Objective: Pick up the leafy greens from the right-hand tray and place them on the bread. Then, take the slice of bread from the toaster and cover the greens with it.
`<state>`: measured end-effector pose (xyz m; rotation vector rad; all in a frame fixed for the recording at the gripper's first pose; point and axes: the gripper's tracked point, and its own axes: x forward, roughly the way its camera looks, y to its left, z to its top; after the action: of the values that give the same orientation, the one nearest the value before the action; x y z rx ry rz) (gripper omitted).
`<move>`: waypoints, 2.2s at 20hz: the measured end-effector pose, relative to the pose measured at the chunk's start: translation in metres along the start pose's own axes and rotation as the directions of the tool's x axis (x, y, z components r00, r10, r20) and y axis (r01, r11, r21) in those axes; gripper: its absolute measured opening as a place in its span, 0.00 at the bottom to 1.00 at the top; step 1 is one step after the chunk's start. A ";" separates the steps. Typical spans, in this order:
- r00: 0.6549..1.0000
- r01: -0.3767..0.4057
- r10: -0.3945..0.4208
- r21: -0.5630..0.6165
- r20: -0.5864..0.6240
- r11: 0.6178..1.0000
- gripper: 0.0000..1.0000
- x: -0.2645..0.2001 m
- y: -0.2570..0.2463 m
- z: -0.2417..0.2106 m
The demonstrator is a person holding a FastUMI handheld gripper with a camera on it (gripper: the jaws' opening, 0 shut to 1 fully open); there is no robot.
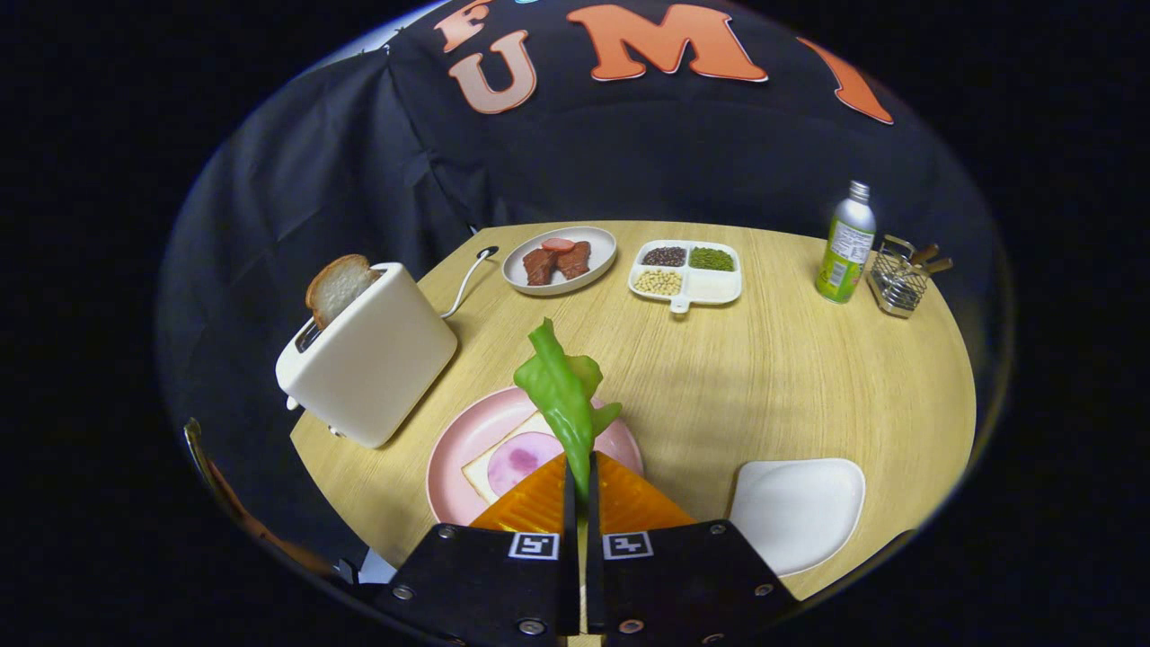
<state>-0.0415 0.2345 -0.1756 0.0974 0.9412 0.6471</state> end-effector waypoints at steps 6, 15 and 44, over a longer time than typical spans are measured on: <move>0.998 -0.027 0.024 -0.036 -0.059 0.999 0.04 0.026 0.022 -0.011; 0.987 -0.020 0.009 -0.067 -0.159 0.998 0.05 0.050 0.035 -0.031; 0.993 -0.114 0.115 -0.059 0.021 0.992 0.92 -0.009 0.117 0.082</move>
<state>-0.0362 0.3402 -0.0792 0.1079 0.8972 0.7772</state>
